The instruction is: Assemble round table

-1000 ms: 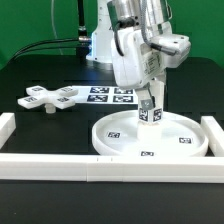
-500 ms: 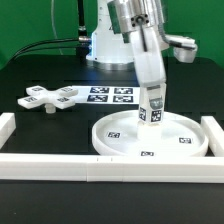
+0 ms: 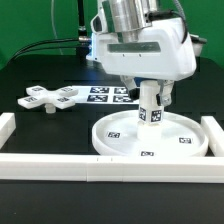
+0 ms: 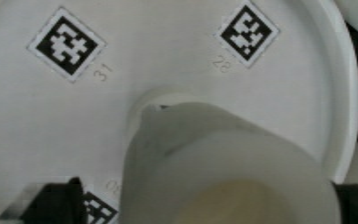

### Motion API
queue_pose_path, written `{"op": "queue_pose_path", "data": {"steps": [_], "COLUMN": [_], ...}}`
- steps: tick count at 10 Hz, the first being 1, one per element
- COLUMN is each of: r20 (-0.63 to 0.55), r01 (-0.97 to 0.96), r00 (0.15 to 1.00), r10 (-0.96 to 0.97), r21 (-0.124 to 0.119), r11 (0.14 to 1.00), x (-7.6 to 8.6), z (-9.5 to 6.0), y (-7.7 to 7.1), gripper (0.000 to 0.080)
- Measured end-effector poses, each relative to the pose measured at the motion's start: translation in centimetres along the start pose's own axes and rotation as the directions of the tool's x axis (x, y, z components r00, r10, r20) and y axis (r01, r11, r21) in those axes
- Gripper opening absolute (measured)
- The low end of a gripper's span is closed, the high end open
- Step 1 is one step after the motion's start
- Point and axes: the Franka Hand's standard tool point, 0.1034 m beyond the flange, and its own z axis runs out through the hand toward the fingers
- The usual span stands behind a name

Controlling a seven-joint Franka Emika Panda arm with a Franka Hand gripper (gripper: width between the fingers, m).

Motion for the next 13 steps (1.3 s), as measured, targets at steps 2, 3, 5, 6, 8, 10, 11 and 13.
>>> {"op": "queue_pose_path", "data": {"steps": [2,3,5,6,8,10,11,13], "r20": [0.000,0.000,0.007,0.019,0.029,0.034,0.036,0.056], "r01": [0.139,0.220,0.540,0.648,0.763,0.837,0.865,0.956], "r00": [0.990,0.976,0.842,0.762,0.646,0.547,0.502,0.292], "r10": [-0.139,-0.220,-0.540,-0.648,-0.763,-0.837,-0.864,-0.955], "r21": [0.000,-0.004,-0.041,-0.043,-0.039,-0.036,-0.034,-0.040], "r11": [0.990,0.976,0.841,0.761,0.645,0.546,0.501,0.290], "x": [0.00,-0.05,-0.52,-0.53,-0.37,-0.29,-0.25,-0.46], "z": [0.00,-0.01,-0.19,-0.16,-0.16,-0.15,-0.16,-0.15], "y": [0.01,-0.04,-0.56,-0.43,-0.26,-0.19,-0.16,-0.09], "gripper": [0.0649,0.0649,0.0649,0.0649,0.0649,0.0649,0.0649,0.0649]}}
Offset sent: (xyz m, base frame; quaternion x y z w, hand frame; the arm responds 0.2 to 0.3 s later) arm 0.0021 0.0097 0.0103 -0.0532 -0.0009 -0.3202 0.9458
